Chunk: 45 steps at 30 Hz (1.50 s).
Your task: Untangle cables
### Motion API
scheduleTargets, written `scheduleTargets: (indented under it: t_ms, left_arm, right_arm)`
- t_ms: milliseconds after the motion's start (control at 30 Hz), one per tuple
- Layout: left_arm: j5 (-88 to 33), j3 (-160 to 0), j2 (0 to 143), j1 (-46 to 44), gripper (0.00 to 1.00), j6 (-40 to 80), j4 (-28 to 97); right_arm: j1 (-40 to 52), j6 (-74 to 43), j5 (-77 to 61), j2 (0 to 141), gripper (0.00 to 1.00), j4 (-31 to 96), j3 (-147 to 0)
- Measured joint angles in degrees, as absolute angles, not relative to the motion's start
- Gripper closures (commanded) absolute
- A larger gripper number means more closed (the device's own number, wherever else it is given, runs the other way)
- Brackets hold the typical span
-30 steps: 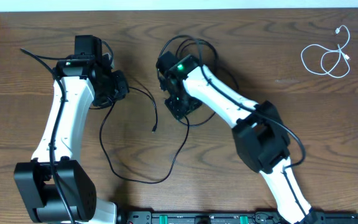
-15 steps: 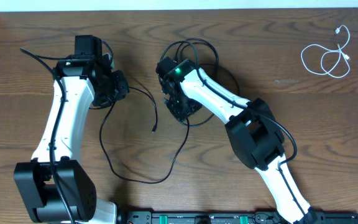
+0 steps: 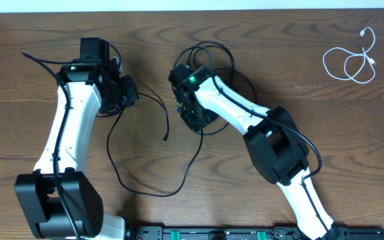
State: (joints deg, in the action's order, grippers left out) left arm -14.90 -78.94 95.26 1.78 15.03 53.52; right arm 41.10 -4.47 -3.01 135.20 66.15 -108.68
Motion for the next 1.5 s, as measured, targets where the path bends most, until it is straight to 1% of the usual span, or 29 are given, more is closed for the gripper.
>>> scheduleTargets:
  t_ms: [67, 133, 267, 300, 333, 600, 867, 967, 1233, 1500]
  left_arm:
    - [-14.9, -78.9, 95.3, 1.8, 0.92, 15.0, 53.5]
    - [-14.9, -78.9, 95.3, 1.8, 0.92, 15.0, 53.5]
    - [-14.9, -78.9, 95.3, 1.8, 0.92, 15.0, 53.5]
    - [-14.9, -78.9, 95.3, 1.8, 0.92, 15.0, 53.5]
    - [-14.9, -78.9, 95.3, 1.8, 0.92, 15.0, 53.5]
    - [-14.9, -78.9, 95.3, 1.8, 0.93, 15.0, 52.9]
    - [-16.4, -79.7, 93.2, 1.8, 0.93, 12.8, 50.7]
    - [-18.4, -79.9, 89.0, 1.8, 0.93, 12.2, 48.9]
    - [-23.4, -81.1, 76.6, 1.8, 0.92, 11.8, 46.1]
    - [-26.3, -81.1, 73.7, 1.7, 0.93, 11.7, 46.2]
  right_arm:
    - [41.1, -4.3, -3.3, 134.7, 0.6, 66.4, -107.6]
    - [41.1, -3.9, -4.0, 134.1, 0.64, 66.8, -106.4]
    - [41.1, -2.9, -4.9, 133.0, 0.85, 66.8, -103.9]
    - [41.1, -2.7, -5.3, 132.8, 0.94, 66.8, -103.6]
    - [41.1, -2.4, -5.5, 132.7, 0.99, 66.8, -103.3]
    - [40.2, -2.7, -7.9, 132.6, 0.99, 67.2, -103.4]
    - [37.1, -3.2, -9.6, 131.9, 0.99, 69.1, -104.5]
    - [35.4, -3.7, -9.6, 128.6, 0.99, 69.1, -104.6]
    - [32.4, -4.3, -9.0, 113.1, 0.99, 69.5, -106.4]
    - [32.7, -4.4, -11.9, 109.7, 0.99, 67.5, -106.5]
